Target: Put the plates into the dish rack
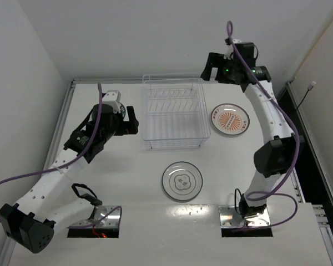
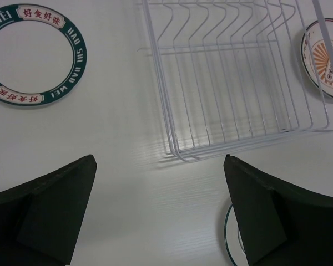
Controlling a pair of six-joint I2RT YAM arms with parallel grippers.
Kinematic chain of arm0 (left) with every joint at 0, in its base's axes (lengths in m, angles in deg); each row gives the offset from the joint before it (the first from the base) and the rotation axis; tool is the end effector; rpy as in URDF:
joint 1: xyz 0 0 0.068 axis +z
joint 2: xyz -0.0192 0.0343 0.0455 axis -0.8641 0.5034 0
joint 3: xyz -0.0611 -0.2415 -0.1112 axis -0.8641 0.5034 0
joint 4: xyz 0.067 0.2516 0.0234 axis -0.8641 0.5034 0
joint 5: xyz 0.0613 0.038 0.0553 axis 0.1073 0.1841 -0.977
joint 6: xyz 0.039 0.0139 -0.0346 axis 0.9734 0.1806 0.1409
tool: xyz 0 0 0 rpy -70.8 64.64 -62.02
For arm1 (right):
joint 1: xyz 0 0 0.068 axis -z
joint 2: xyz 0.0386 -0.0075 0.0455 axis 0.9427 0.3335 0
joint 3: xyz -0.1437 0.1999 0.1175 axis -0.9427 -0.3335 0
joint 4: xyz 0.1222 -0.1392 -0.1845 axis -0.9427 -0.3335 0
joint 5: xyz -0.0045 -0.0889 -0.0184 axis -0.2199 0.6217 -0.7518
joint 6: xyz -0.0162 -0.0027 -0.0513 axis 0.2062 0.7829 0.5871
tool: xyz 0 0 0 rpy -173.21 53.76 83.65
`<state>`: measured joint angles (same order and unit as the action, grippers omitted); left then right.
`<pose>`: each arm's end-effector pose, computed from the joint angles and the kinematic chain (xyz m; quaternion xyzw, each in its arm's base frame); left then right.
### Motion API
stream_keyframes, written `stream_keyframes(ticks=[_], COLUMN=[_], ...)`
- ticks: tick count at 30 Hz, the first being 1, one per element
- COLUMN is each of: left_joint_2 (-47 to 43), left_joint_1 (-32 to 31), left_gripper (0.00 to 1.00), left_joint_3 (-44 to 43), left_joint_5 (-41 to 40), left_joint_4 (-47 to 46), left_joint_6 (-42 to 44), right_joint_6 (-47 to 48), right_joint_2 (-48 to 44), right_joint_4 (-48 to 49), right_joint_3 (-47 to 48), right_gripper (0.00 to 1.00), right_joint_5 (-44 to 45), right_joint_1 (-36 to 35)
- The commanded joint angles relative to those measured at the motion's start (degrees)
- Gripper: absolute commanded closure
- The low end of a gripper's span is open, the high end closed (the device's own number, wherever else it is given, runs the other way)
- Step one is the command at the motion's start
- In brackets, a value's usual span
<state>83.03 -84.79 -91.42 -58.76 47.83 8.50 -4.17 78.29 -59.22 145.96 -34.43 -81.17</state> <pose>0.2043 -0.0884 0.3476 -0.0454 0.8500 -0.1507 0.5028 0.4069 0.0812 0.3986 0.0484 0.8754 0.1843 0.4443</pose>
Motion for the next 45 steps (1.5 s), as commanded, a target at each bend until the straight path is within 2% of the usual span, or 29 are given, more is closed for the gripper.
stream_keyframes(ticks=[1, 3, 4, 5, 6, 7, 8, 9, 10, 12, 13, 16, 22, 23, 26, 29, 31, 32, 33, 36, 39, 42, 45], left_joint_2=[-1.4, -1.9, -1.9, -1.9, -1.9, -2.5, -2.5, -2.5, -2.5, -2.5, -2.5, -2.5, -2.5, -2.5, -1.2, -0.5, 0.1, 0.1, 0.7, 0.7, 0.7, 0.7, 0.7], left_joint_1=[0.7, 0.7, 0.7, 0.7, 0.7, 0.7, 0.7, 0.7, 0.7, 1.2, 1.2, 2.5, 5.1, 5.7, 7.0, 7.5, 8.1, 8.1, 8.1, 8.6, 9.1, 9.1, 9.1], left_gripper=[0.01, 0.01, 0.01, 0.01, 0.01, 0.01, 0.01, 0.01, 0.01, 0.01, 0.01, 0.01, 0.01, 0.01, 0.01, 0.01, 0.01, 0.01, 0.01, 0.01, 0.01, 0.01, 0.01], left_joint_3=[-0.7, -0.7, -0.7, -0.7, -0.7, -0.7, -0.7, -0.7, -0.7, -0.7, -0.7, -0.7, 0.5, 1.1, 1.1, 0.5, -0.2, -0.7, -0.7, -1.3, -1.3, -1.3, -1.3], left_joint_5=[0.9, 0.9, 0.9, 0.9, 0.9, 0.9, 0.9, 0.9, 0.9, 0.2, 0.2, 0.2, 0.7, 0.7, 1.3, 1.3, 1.3, 1.8, 1.8, 2.3, 2.3, 2.9, 4.0], left_joint_4=[-2.0, -2.0, -2.0, -2.0, -2.0, -2.0, -2.0, -2.0, -2.0, -2.0, -2.0, -2.0, -3.0, -3.0, -3.5, -4.1, -4.1, -4.1, -4.1, -4.6, -4.6, -4.6, -4.6], left_joint_6=[-0.8, -0.3, -0.3, -0.3, -0.3, -0.3, -0.3, -0.3, -0.3, -0.3, 0.2, 0.2, 0.2, 0.2, 0.2, 0.2, 0.7, 0.7, 0.7, 0.7, 0.7, 0.7, 0.1], right_joint_6=[-9.8, -13.4, -16.9, -19.1, -22.0, -30.5, -35.6, -39.6, -41.3, -37.6, -35.7, -32.2, -32.2, -32.2, -32.2, -32.2, -32.7, -33.3, -34.0, -35.2, -33.8, -30.6, -25.9], right_joint_2=[-3.2, -4.5, -5.1, -6.2, -7.7, -12.1, -13.8, -14.9, -14.9, -13.4, -12.4, -7.8, -0.6, 2.6, 7.7, 10.9, 14.1, 15.1, 15.8, 17.0, 13.8, 12.0, 12.0], right_joint_4=[5.6, 7.5, 10.0, 12.1, 24.2, 33.2, 41.4, 46.4, 45.8, 38.2, 29.3, 19.4, 19.9, 19.3, 14.9, 12.5, 12.5, 12.5, 12.5, 12.5, 12.5, 8.8, 3.3], right_joint_3=[-6.1, -12.7, -15.3, -22.4, -28.3, -42.6, -48.8, -53.1, -55.9, -54.1, -50.7, -46.8, -48.0, -47.0, -41.3, -37.3, -35.7, -35.0, -34.3, -34.3, -33.1, -24.7, -11.8], right_gripper=[0.0, 0.0, 0.0, 0.0, 0.0, 0.0, 0.0, 0.0, 0.0, 0.0, 0.0, 0.0, 0.03, 0.08, 0.1, 0.18, 0.34, 0.45, 0.66, 1.0, 1.0, 1.0, 1.0], right_joint_5=[-0.5, -2.8, -5.2, -10.0, -13.5, -17.2, -20.5, -20.5, -19.4, -16.4, -12.1, -7.6, -8.5, -8.5, -7.1, -5.4, -5.4, -5.4, -5.4, -3.9, 0.1, 6.7, 15.1], right_joint_1=[6.9, 10.5, 14.9, 17.6, 20.4, 26.2, 28.7, 30.9, 34.0, 35.4, 36.0, 36.7, 37.3, 36.0, 32.5, 29.2, 28.0, 27.4, 26.7, 26.1, 25.6, 24.3, 19.9])
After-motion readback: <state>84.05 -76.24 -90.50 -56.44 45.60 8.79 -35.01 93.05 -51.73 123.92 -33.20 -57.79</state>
